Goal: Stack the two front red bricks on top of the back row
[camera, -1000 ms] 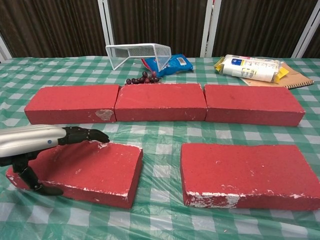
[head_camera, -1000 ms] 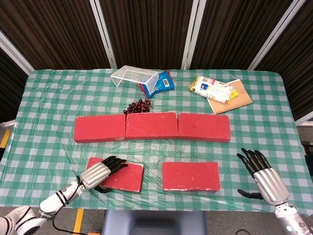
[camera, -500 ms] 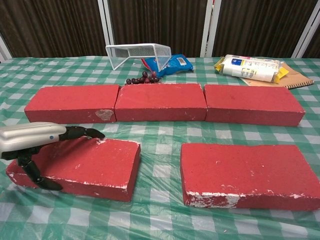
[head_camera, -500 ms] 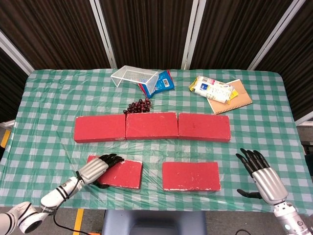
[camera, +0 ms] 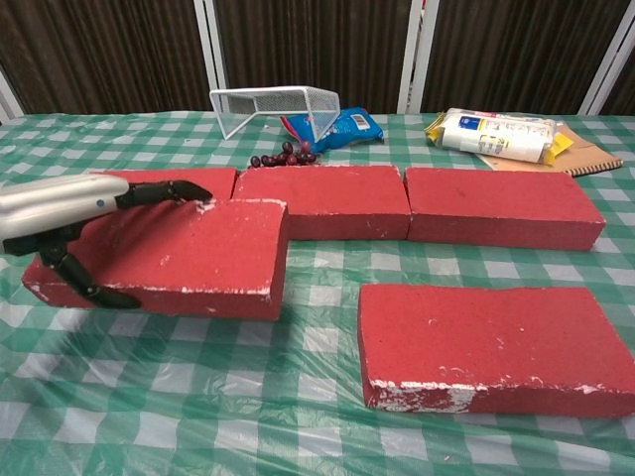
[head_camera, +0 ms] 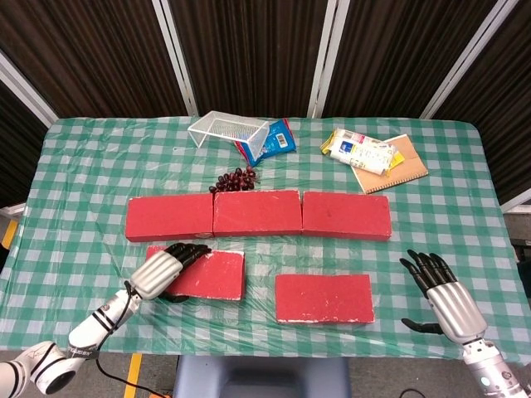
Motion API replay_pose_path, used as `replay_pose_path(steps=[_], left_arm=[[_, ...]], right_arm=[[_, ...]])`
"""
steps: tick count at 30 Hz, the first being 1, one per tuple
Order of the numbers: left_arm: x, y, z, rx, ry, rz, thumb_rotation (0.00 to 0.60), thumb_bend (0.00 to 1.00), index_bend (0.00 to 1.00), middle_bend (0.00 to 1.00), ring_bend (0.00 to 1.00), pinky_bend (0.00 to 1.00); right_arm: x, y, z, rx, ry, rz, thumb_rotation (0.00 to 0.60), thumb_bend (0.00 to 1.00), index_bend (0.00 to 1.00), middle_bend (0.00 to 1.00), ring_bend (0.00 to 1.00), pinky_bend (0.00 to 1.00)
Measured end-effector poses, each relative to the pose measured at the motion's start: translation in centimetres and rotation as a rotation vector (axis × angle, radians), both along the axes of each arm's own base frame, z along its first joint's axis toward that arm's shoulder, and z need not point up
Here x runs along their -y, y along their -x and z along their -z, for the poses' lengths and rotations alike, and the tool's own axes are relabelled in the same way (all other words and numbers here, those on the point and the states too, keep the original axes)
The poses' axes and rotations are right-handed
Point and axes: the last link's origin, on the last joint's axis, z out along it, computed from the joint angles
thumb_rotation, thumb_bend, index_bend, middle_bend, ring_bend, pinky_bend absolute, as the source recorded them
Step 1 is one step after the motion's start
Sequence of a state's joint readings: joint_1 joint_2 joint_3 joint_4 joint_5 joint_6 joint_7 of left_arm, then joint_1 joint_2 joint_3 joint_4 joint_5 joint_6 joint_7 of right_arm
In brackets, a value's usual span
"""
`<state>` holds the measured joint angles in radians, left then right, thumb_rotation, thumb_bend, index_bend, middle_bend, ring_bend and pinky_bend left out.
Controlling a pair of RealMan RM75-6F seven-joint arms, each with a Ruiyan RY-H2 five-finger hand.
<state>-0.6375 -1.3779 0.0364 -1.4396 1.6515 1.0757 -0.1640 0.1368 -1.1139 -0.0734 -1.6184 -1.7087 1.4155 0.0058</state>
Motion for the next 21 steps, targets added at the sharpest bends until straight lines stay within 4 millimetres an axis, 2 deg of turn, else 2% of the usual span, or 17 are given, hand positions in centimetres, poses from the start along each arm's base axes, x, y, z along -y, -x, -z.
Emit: replay_pose_path(steps=[3, 5, 11, 14, 16, 21], left_arm=[[-0.3, -0.3, -0.2, 0.004, -0.017, -0.001, 0.600, 0.26, 0.04, 0.51, 0.43, 0.69], [-1.4, -0.8, -0.6, 0.007, -0.058, -0.008, 0.600, 0.26, 0.04, 0.51, 0.43, 0.68], [-7.5, -2.3, -1.8, -0.017, -0.177, -0.130, 0.600, 0.26, 0.04, 0.50, 0.42, 0.67], [-10.5, -3.8, -2.1, -0.052, -0.207, -0.154, 0.600, 0.26, 0.03, 0.50, 0.42, 0.67], [-11.7, -4.6, -2.0, -0.067, -0.208, -0.158, 0.600, 0.26, 0.03, 0.50, 0.42, 0.67], [-13.2, -5.7, -1.0, -0.087, -0.162, -0.174, 0.600, 0.26, 0.02, 0.50, 0.42, 0.67]], right_arm=[[0.1, 0.0, 0.0, -0.002, 0.000, 0.003, 0.600, 0.09, 0.00, 0.00, 0.00, 0.00], [0.3, 0.1, 0.2, -0.010, -0.007, 0.005, 0.600, 0.09, 0.00, 0.00, 0.00, 0.00], [1.2, 0.0, 0.7, -0.020, -0.016, 0.020, 0.600, 0.09, 0.00, 0.00, 0.00, 0.00], [1.5, 0.1, 0.7, -0.019, -0.011, 0.030, 0.600, 0.09, 0.00, 0.00, 0.00, 0.00], [1.6, 0.2, 0.7, -0.021, -0.007, 0.038, 0.600, 0.09, 0.00, 0.00, 0.00, 0.00], [2.0, 0.3, 0.7, -0.024, -0.004, 0.051, 0.600, 0.09, 0.00, 0.00, 0.00, 0.00]])
